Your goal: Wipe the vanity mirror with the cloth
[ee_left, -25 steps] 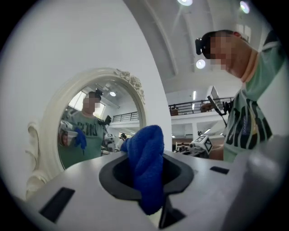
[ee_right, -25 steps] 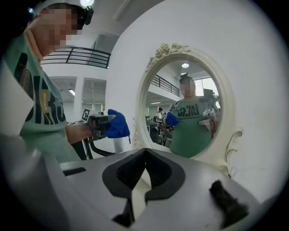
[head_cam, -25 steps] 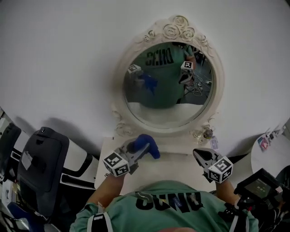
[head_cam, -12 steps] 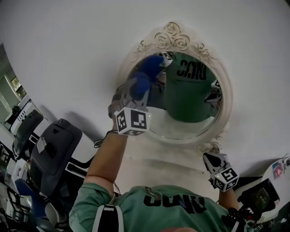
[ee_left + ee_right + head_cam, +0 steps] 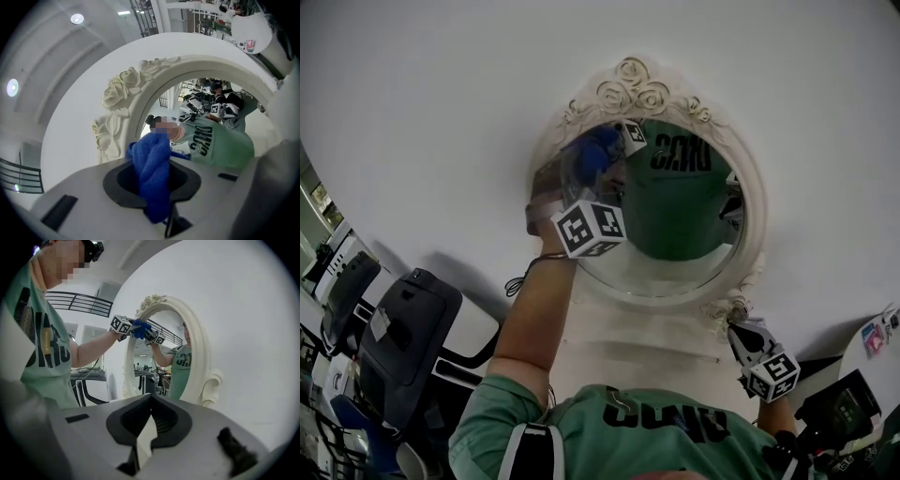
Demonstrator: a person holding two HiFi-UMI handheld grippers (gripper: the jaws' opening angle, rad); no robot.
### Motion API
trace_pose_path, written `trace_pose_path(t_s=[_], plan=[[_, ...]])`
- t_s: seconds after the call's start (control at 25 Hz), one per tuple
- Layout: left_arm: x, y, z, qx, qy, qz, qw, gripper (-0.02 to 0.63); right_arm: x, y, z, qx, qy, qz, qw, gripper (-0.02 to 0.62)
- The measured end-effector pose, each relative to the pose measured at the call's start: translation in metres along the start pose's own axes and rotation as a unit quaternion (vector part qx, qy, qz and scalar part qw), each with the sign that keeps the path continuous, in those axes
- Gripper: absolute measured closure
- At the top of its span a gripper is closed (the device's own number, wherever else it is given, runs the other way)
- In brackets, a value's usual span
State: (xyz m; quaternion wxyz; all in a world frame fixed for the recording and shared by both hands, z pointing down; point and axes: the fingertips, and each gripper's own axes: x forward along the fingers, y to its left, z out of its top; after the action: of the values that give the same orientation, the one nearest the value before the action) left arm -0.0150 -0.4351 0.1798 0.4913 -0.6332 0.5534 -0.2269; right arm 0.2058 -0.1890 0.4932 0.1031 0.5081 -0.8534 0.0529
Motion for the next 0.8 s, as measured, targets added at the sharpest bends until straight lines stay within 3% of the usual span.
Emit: trace_pose_path(t_s=[0.16,0.32,0.52,0.8], plan=[[0.001,0.005,0.014,-0.016,-0.003,0.013,0.9998,0.514,-0.005,-0.008,0.0,-0.001,0.006,-0.011,1.0,0.583],[0.006,0.003,0.057,0.003,-0.027,0.014,0.9995,0.517,-0.005,-0.012,0.001,-0.004,0.001,-0.01,1.0,0.583],[0.008,-0.029,0.127,0.066,-0.071,0.004,0.9953,0.522,-0.012,-0.018,-0.007,-0.002,0.0,-0.013,1.0,0.583],[-0.006,-0.102,0.189,0.146,-0.132,-0.031,0.98,0.526,-0.022,-0.028,-0.011,0.013,-0.002,-0.035,0.999,0.583]])
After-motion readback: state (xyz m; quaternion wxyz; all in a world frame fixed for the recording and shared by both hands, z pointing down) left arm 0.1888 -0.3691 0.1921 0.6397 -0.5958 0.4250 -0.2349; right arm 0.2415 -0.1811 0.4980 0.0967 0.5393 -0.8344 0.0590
